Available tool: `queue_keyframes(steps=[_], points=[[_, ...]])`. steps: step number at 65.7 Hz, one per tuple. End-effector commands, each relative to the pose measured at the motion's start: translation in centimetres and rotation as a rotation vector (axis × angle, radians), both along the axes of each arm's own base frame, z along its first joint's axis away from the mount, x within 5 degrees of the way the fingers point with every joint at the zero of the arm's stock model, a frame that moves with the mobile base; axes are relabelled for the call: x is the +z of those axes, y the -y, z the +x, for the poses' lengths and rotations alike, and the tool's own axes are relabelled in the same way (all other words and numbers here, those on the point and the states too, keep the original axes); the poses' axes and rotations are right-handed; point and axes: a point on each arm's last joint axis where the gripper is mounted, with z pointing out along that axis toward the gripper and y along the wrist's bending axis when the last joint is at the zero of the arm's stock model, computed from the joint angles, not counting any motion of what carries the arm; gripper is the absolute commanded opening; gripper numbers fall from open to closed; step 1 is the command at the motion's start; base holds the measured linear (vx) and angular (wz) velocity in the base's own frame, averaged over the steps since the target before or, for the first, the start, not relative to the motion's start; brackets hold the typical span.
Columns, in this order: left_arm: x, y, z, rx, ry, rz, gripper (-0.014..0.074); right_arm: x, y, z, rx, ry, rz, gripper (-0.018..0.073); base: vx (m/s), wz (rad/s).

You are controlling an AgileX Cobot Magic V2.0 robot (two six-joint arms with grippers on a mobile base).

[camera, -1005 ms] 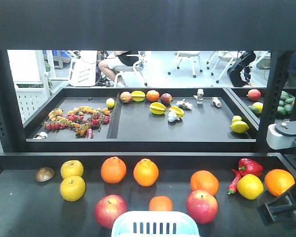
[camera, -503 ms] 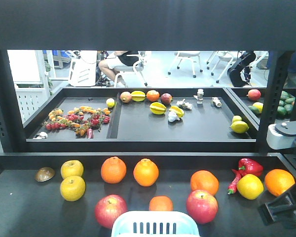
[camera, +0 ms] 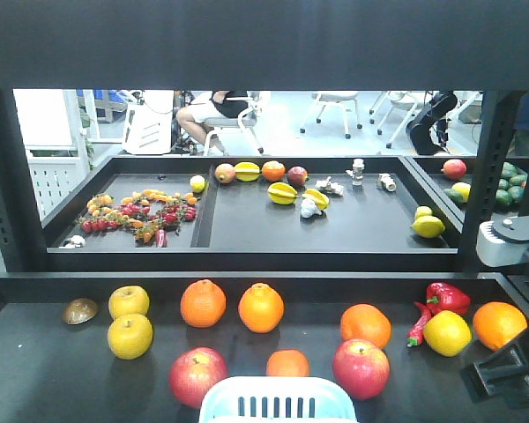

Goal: Pick three apples into basket with both arms

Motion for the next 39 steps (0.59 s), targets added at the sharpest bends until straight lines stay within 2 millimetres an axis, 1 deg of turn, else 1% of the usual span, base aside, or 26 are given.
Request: queue_keyframes(steps=[1, 15, 23, 39], points=[[1.22, -0.03, 0.17, 0.002, 0.08, 0.003, -0.0008, 1.36, 0.34, -0.33, 0.0, 0.063, 0.008, -0.0007, 0.0, 0.0], [1.02, -0.03, 0.14, -0.017, 0.048, 0.101, -0.0008, 1.36, 0.34, -0.33, 0.0, 0.063, 0.008, -0.0007, 0.0, 0.0], [0.3, 0.0, 0.0, -0.025, -0.031, 0.102, -0.0008, 1.36, 0.34, -0.33, 0.0, 0.063, 0.008, -0.0007, 0.0, 0.0], [0.31, 0.0, 0.0, -0.027, -0.033, 0.108, -0.0008, 1.36, 0.34, -0.33, 0.0, 0.063, 0.008, -0.0007, 0.0, 0.0]])
